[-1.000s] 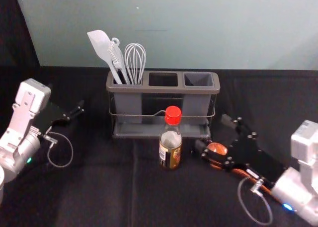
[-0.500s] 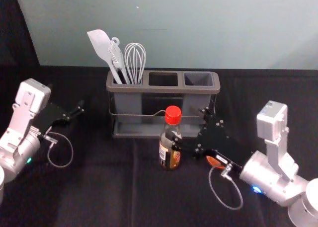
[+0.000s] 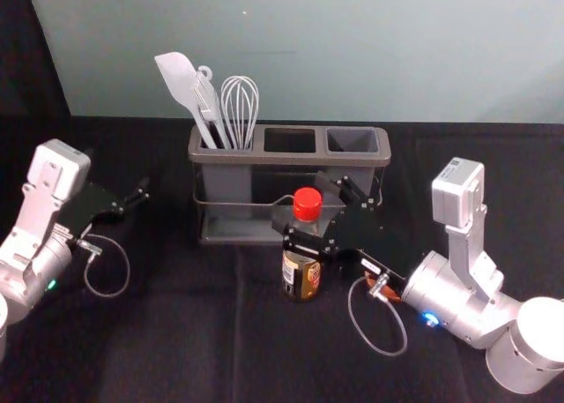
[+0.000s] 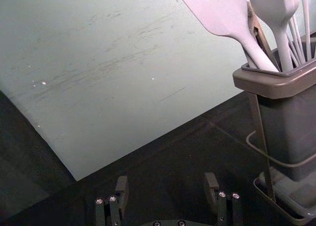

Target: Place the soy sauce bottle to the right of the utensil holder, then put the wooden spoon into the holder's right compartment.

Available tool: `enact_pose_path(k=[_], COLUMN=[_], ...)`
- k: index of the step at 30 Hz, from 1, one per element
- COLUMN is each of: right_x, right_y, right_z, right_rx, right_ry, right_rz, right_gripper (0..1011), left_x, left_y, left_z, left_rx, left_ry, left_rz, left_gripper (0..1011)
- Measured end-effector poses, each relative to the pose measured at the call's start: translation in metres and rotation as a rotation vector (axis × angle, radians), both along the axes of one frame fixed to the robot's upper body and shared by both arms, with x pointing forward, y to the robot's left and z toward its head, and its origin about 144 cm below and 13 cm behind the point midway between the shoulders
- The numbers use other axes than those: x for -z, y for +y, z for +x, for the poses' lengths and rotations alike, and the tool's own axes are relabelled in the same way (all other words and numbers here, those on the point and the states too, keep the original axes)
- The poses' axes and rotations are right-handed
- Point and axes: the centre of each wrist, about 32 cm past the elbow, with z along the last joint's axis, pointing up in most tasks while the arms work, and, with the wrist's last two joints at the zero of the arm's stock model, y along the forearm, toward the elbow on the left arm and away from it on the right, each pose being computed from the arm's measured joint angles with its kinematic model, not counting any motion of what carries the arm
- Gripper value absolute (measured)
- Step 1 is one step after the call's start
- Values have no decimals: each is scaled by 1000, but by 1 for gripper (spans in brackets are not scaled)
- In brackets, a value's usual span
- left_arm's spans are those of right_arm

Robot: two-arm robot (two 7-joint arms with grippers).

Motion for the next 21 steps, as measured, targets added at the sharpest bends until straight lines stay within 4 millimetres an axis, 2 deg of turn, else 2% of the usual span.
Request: enact_pose_path(k=[21], right_x=[-2], right_y=[2], right_z=[0], right_rx=[10], right_ry=[29], right_rz=[1], right_gripper=[1004], left_x=[0], left_y=[0], left_z=[0], left_rx=[0], left_ry=[0], left_rz=[0], left_gripper=[1005])
